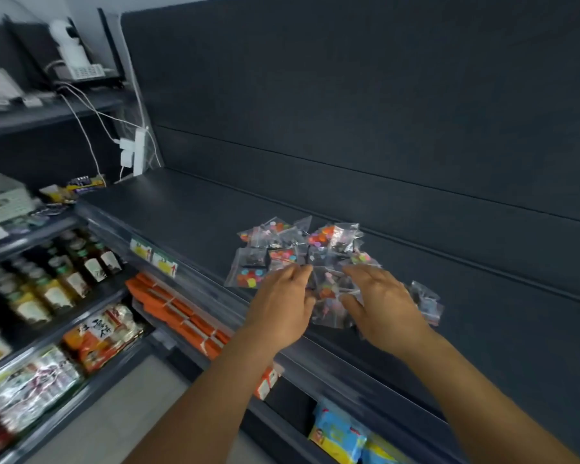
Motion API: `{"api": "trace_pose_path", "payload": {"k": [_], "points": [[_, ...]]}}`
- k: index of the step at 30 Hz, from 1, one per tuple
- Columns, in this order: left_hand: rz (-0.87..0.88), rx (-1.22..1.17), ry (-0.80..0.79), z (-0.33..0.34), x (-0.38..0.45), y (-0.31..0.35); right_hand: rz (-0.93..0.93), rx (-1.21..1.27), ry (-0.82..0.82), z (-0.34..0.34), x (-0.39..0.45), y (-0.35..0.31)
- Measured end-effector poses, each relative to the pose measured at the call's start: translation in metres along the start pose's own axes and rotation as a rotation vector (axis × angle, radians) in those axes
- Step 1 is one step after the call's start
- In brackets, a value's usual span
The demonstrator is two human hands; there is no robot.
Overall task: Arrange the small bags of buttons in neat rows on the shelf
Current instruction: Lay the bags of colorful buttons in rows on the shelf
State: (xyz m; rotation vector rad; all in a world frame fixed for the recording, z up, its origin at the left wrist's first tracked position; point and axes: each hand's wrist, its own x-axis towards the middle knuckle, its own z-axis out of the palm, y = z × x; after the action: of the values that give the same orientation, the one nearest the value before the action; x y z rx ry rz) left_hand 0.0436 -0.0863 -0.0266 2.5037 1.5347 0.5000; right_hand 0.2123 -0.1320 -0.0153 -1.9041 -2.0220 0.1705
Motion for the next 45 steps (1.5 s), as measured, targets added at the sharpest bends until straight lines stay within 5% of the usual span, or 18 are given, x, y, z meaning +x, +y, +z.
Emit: {"api": "trace_pose_path", "payload": {"k": [10,19,22,27,34,45], "points": [[-0.144,0.087,-0.093,0.004,0.043,-0.102,-0.146,0.024,-0.145,0.061,0.102,-0.037],[-0.067,-0.214,-0.098,-0.004,0.058,-0.129,-0.112,0.076,-0.192,0.075,0.145,-0.046],[-0.209,-0.076,-0.003,-0.007,0.057,-0.136,-0.012,0.147,-0.155,0.074,0.145,-0.050],[-0.248,0.134,-0.073,-0.005,0.055,-0.149,0.273,-0.048,-0.127,0.078,0.142,-0.062],[-0.164,-0.211,-0.005,0.000,0.057,-0.147,0.475,0.112,-0.123,0.083,0.144,-0.075],[-0.167,-0.847,0.103,-0.024,0.069,-0.136,0.526,0.723,0.372,0.068,0.124,-0.086]]}}
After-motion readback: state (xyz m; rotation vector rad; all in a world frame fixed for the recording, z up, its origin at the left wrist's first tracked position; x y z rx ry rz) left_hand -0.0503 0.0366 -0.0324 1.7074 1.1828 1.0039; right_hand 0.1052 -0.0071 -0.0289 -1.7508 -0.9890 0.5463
